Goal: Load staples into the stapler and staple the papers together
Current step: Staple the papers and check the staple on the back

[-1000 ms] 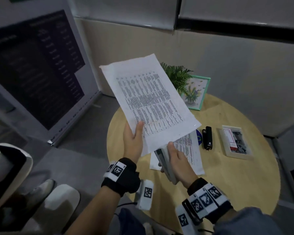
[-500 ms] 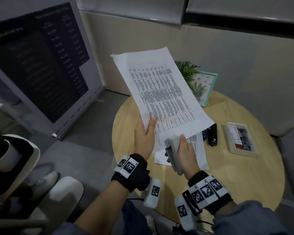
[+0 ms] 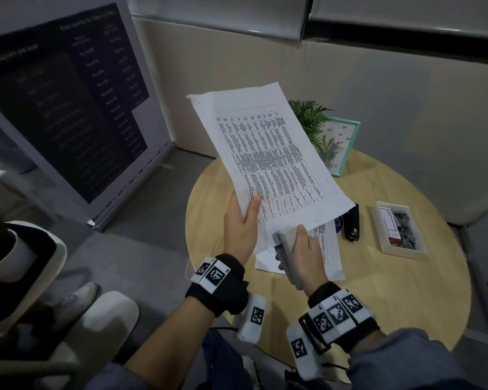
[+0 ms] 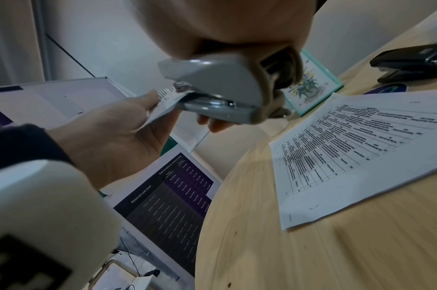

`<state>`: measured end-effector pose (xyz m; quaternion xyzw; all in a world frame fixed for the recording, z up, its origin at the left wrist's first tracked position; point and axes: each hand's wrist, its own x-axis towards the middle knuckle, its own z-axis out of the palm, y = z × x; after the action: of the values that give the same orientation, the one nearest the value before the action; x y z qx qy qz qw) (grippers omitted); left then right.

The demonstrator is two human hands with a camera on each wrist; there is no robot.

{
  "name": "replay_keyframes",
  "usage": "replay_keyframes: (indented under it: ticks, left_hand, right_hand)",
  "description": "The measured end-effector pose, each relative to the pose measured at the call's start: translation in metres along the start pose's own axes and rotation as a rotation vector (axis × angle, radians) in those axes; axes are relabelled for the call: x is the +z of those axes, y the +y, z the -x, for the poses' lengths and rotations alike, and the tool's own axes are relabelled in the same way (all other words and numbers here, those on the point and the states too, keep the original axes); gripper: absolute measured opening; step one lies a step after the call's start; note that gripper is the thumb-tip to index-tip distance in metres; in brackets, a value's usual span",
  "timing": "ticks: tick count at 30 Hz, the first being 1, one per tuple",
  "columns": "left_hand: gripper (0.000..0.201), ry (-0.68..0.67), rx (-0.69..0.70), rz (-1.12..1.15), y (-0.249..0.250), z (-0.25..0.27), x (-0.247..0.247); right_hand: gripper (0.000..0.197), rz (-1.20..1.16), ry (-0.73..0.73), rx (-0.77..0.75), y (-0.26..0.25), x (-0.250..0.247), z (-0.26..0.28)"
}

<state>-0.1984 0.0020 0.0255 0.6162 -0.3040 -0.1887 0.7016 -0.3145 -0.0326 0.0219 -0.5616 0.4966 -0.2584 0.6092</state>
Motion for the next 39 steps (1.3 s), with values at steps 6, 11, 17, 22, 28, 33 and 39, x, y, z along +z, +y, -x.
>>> replay_keyframes:
  ticks: [6, 11, 17, 22, 28, 33, 39]
  left_hand:
    - [0.032, -0.022, -0.037, -0.021, -0.007, -0.002, 0.009]
    - [0.033, -0.047, -0.049, -0.007, -0.006, -0.007, 0.021]
    - [0.034, -0.054, -0.048, -0.016, -0.003, 0.0, 0.023]
    - [0.057, -0.074, -0.042, 0.01, -0.005, 0.004, 0.016]
    - [0.084, -0.022, 0.458, -0.845, -0.033, -0.008, -0.004]
    - [0.041, -0.398, 0.819, -1.043, -0.042, -0.001, 0.007]
    - [0.036, -0.314, 0.643, -0.983, -0.031, -0.021, 0.02]
  right_hand:
    - [0.052, 0.019, 0.027, 0.006, 0.006, -0.003, -0.007]
    - [0.052, 0.043, 0.096, -0.015, 0.006, -0.01, -0.016]
    - [0.05, 0.156, 0.159, -0.089, 0.01, -0.01, -0.017]
    - [0.051, 0.168, 0.166, -0.081, 0.016, -0.015, -0.023]
    - [0.052, 0.301, 0.128, -0.079, 0.019, -0.035, -0.04]
    - [0.042, 0.306, -0.022, -0.01, 0.016, -0.053, -0.048]
    - [0.069, 0.159, 0.026, 0.114, 0.016, -0.094, -0.069]
